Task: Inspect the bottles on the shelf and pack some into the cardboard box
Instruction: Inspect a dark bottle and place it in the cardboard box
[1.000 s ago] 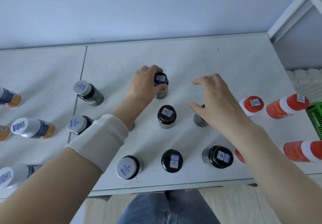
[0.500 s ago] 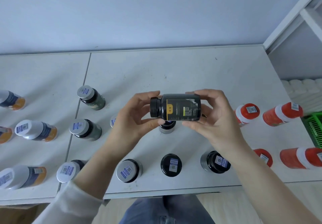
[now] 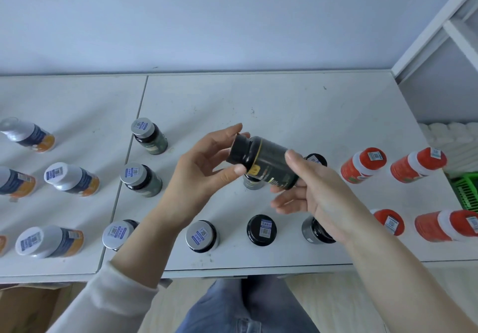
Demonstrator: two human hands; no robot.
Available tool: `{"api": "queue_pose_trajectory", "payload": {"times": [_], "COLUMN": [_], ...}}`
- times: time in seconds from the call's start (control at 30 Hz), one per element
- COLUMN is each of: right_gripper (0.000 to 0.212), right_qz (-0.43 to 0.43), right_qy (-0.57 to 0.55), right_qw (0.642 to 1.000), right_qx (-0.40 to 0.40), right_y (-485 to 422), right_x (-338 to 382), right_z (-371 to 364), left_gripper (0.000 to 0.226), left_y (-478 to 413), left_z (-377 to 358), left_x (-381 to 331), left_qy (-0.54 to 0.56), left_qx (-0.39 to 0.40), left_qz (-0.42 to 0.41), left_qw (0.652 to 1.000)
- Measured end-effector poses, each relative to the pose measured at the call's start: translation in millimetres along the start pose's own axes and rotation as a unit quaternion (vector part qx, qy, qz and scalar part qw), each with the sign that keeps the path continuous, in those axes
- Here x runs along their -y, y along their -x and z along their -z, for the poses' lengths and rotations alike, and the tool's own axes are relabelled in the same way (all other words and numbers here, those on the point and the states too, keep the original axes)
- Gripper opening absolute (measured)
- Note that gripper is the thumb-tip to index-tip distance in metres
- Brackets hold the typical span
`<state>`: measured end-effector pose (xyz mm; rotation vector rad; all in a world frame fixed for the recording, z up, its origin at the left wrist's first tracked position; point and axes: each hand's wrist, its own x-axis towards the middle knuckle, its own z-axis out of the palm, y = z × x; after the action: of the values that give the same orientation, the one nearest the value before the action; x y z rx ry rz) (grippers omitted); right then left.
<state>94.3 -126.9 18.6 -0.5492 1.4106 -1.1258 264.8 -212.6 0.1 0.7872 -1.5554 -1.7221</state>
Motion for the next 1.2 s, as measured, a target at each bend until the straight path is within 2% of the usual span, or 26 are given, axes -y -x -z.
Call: {"api": "queue_pose_trajectory", "payload": {"times": [0.03,0.1,0.13,0.2,0.27,0.3,0.37,0.47,0.53,0.63,0.77,0.93,1.03,1.13,1.2], "right_gripper": [0.067,0.068,0.069,0.065,0.051,0.043,0.036,0.055,0.058,0.057,0.051,0.056,0.055,0.050,0.062], "right_qz": [-0.022,-0.009,0.023,0.127,0.209,0.214,0.172,0.054,0.008,-0.002,0.015,-0.074,-0.119,-0.077,-0.003], "right_qy": [-0.004,-0.013,-0.004,0.087,0.165,0.168,0.119,0.037,0.008,-0.046,-0.044,-0.151,-0.196,-0.189,-0.174], "right_qw": [1.000,0.999,1.000,0.988,0.963,0.960,0.976,0.998,1.000,0.996,0.996,0.981,0.966,0.969,0.974], "right_qx": [0.020,0.031,0.015,-0.032,-0.052,-0.058,-0.065,-0.024,0.026,0.074,0.070,0.101,0.119,0.139,0.145], "right_y": [3,7,8,9,11,11,13,13,15,19,16,11,10,9,8], "right_x": [0,-4,-8,-15,-19,-19,-17,-16,-14,-14,-15,-11,-11,-17,-22], "right_z": [0,-1,-2,-1,0,0,-3,-6,-8,-14,-18,-15,-12,-12,-9], "left_gripper": [0.045,0.038,0.033,0.024,0.031,0.036,0.040,0.032,0.028,0.023,0.025,0.041,0.040,0.027,0.025], "left_y": [1,1,0,0,0,0,3,6,5,1,-5,-6,-7,-8,-8], "left_z": [1,2,1,-1,-2,-2,0,6,9,9,3,6,10,13,16], "left_x": [-1,-3,-4,-7,-9,-10,-11,-13,-14,-18,-20,-22,-22,-20,-19], "left_qy": [-0.005,-0.004,-0.004,-0.013,-0.038,-0.048,-0.057,-0.036,-0.008,-0.032,-0.076,-0.052,-0.021,0.025,0.058], "left_qx": [0.000,-0.014,-0.025,-0.046,-0.061,-0.061,-0.047,-0.017,-0.005,-0.016,-0.048,-0.026,-0.007,0.006,0.027], "left_qz": [0.001,0.011,0.021,0.048,0.072,0.078,0.078,0.067,0.074,0.099,0.135,0.126,0.110,0.091,0.055], "left_qw": [1.000,1.000,0.999,0.998,0.995,0.994,0.994,0.997,0.997,0.994,0.987,0.990,0.994,0.995,0.996]}}
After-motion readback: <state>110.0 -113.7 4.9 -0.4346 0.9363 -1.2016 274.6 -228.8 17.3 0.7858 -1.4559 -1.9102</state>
